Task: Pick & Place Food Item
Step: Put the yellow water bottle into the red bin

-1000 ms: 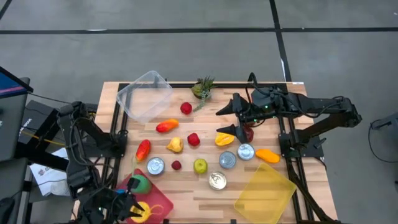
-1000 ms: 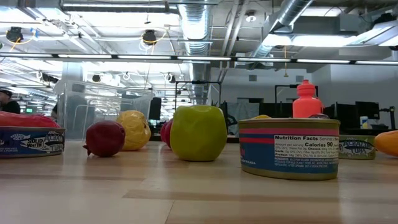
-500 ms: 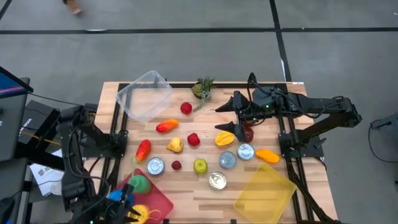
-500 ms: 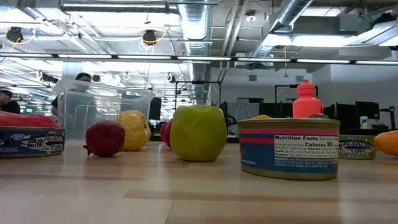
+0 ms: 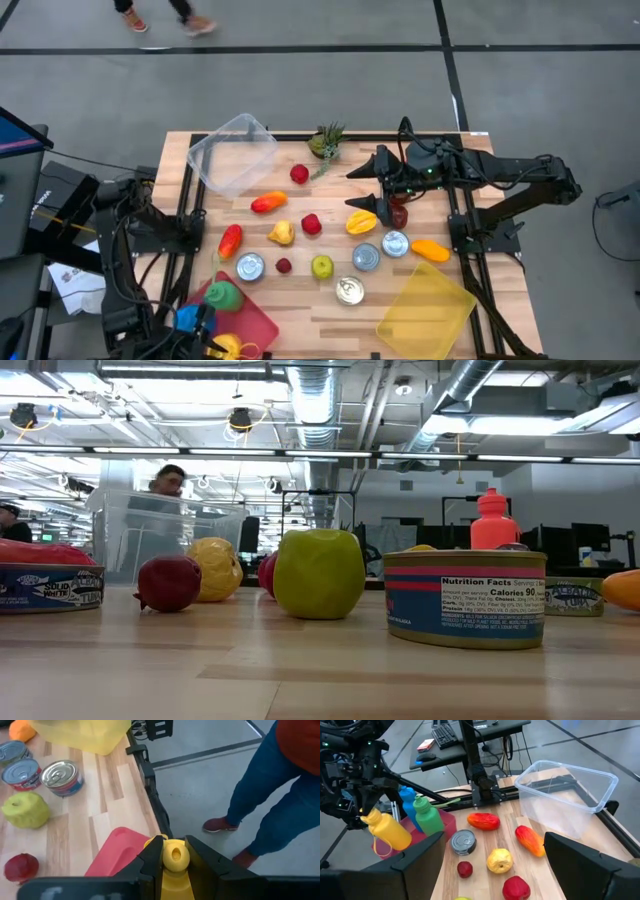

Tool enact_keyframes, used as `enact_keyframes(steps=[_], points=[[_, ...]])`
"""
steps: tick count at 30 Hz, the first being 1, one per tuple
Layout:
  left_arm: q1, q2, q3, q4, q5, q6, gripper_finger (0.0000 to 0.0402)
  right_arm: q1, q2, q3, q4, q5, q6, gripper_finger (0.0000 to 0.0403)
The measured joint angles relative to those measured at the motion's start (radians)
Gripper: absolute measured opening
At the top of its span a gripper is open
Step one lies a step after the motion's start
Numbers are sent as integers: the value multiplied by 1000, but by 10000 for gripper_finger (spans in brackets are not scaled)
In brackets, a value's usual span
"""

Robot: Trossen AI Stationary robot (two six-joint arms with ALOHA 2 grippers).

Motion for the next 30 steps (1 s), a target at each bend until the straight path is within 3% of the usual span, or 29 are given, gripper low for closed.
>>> enact_keyframes(steps=[20, 30], points=[[-10, 3, -50, 44, 1, -8, 67, -1, 0, 0, 2, 8, 0, 329], [-10, 1, -50, 44, 5, -8, 108, -1, 0, 0, 0, 8, 0, 329]])
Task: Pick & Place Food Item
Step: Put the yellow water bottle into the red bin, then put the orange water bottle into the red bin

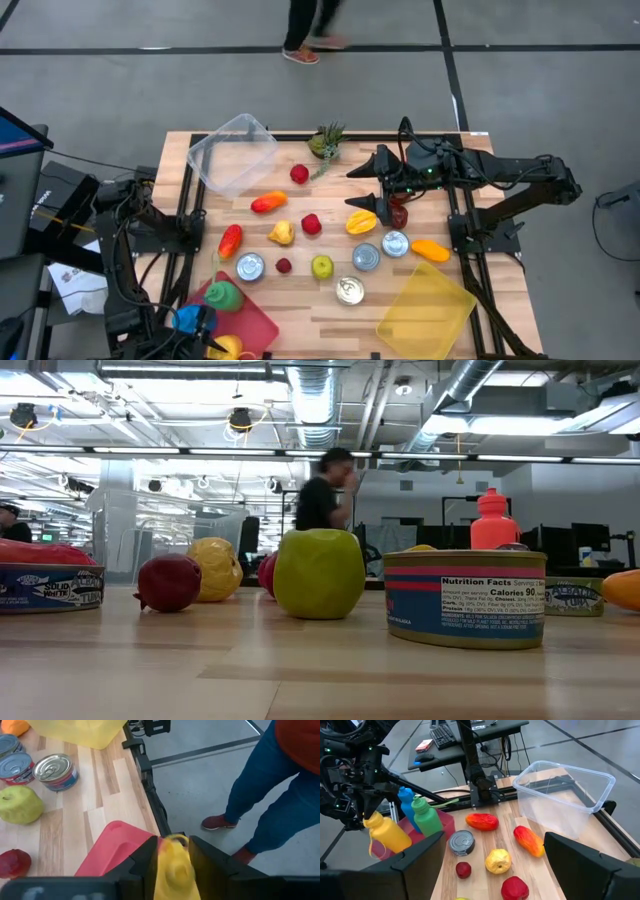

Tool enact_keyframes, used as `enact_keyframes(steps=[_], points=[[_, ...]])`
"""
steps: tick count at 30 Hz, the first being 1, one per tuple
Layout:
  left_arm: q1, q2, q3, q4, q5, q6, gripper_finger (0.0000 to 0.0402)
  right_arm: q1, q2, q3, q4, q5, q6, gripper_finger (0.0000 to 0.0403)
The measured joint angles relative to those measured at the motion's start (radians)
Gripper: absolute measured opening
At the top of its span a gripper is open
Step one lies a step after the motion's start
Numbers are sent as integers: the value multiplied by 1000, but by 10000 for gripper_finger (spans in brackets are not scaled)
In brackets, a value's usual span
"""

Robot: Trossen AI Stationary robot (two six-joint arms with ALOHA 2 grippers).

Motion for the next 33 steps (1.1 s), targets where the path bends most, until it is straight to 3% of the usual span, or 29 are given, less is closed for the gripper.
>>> enact_keyframes(steps=[10, 15, 19, 23, 28, 33], points=[[5, -60, 0, -17, 0, 0, 183, -1, 0, 0, 2, 26, 0, 329], [21, -206, 0, -16, -110, 37, 210, -35, -17, 0, 6, 171, -3, 329], [45, -344, 0, -15, -249, 137, 214, -131, -47, 2, -38, 332, -50, 329], [94, -470, 0, -8, -365, 223, 210, -289, -54, -5, -226, 356, -11, 329], [187, -585, 0, -8, -393, 228, 209, -436, -110, -121, -410, 520, 71, 329], [254, -636, 0, -1, -392, 308, 208, -493, -266, -281, -405, 546, 150, 329]])
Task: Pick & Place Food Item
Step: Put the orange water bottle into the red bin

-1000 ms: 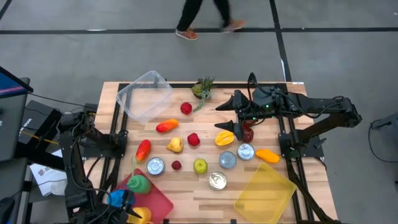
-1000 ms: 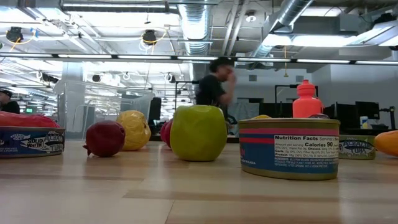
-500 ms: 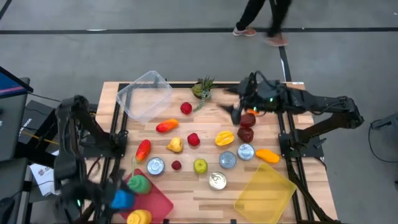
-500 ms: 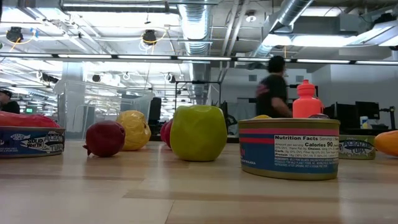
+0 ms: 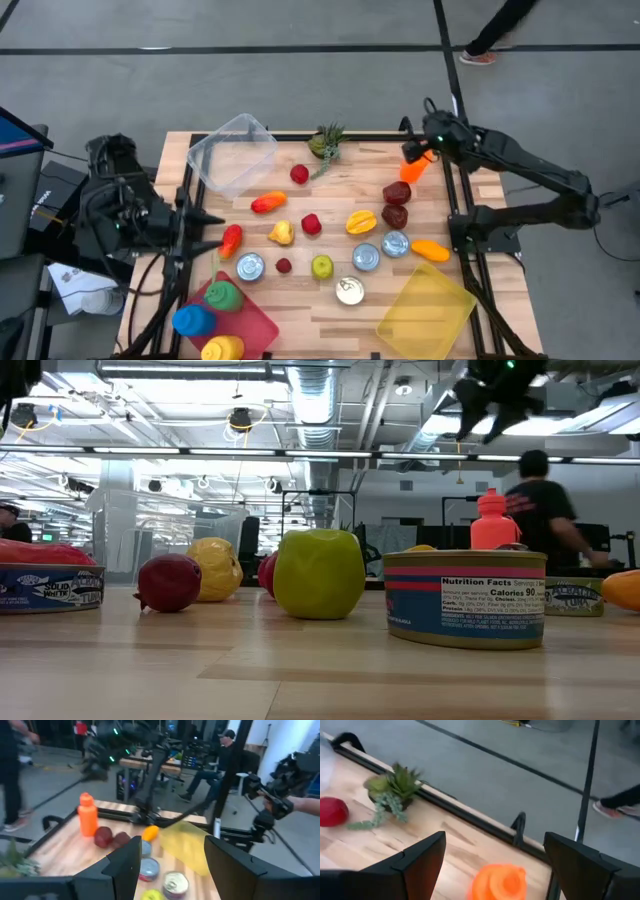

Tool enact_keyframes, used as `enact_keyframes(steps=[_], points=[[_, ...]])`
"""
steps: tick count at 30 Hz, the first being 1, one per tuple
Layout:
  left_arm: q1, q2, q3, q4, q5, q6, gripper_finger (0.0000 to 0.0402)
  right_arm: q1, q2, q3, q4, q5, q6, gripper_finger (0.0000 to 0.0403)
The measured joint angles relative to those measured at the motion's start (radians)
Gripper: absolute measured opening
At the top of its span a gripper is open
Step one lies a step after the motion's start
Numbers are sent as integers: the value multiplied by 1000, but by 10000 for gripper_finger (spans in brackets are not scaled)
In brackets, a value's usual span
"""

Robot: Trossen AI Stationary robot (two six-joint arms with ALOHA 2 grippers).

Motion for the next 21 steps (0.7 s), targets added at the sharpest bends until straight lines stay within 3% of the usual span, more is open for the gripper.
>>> enact_keyframes(steps=[12, 21], points=[[96, -9, 0, 97, 3, 206, 208, -13, -259, -465, 413, 16, -7, 329], [109, -9, 0, 98, -12, 225, 208, 50, -386, -637, 600, 30, -112, 329]])
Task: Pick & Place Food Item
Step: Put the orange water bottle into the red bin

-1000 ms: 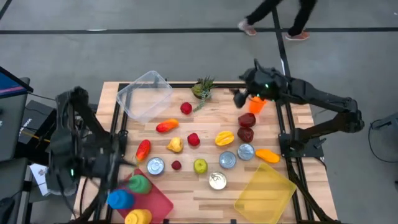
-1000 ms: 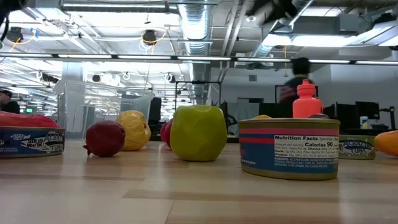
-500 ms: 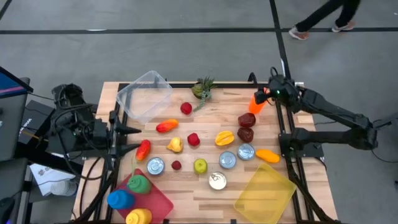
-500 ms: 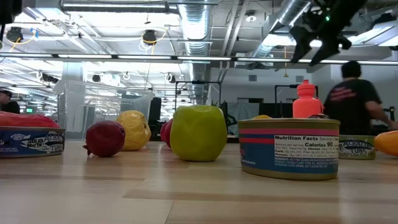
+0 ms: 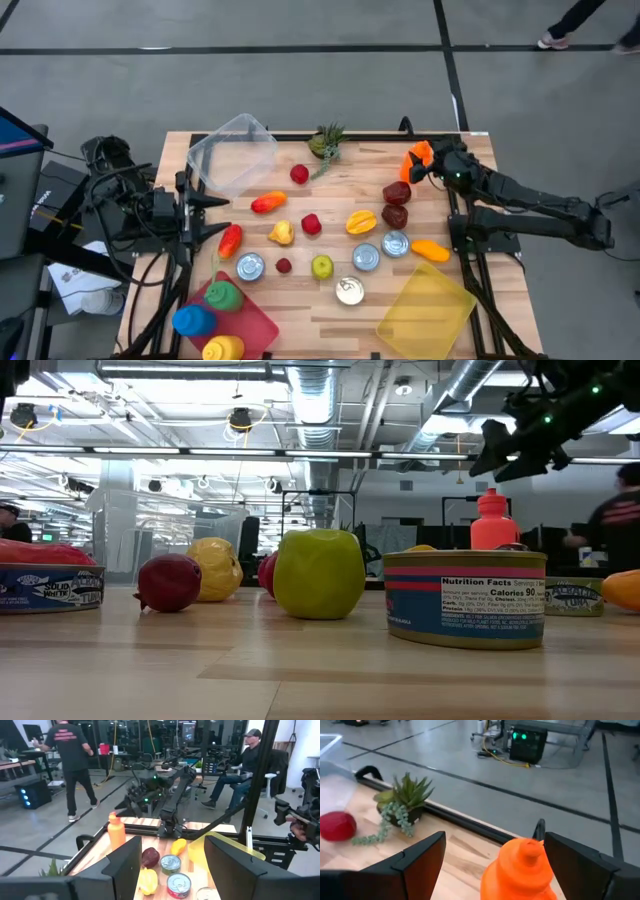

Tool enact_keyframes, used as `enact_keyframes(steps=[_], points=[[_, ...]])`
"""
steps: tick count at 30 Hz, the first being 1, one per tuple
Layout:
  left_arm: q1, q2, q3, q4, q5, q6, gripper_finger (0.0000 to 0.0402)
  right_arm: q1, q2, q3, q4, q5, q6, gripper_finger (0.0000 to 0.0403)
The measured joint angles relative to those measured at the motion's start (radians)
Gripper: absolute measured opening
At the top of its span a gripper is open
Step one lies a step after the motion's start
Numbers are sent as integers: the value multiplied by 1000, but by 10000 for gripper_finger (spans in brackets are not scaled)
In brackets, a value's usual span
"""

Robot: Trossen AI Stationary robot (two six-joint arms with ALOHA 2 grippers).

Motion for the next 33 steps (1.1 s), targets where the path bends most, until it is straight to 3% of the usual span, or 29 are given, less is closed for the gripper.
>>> enact_keyframes(steps=[4, 11, 18, 33], points=[[0, 0, 0, 0, -16, 0, 208, 9, 2, -43, -2, 7, -5, 329], [0, 0, 0, 0, -50, 0, 208, 14, 0, -73, 39, 124, -9, 329], [0, 0, 0, 0, -50, 0, 208, 21, -11, -73, 21, 94, 14, 330], [0, 0, 0, -1, -63, -31, 208, 9, 27, -74, -17, 97, 9, 399]])
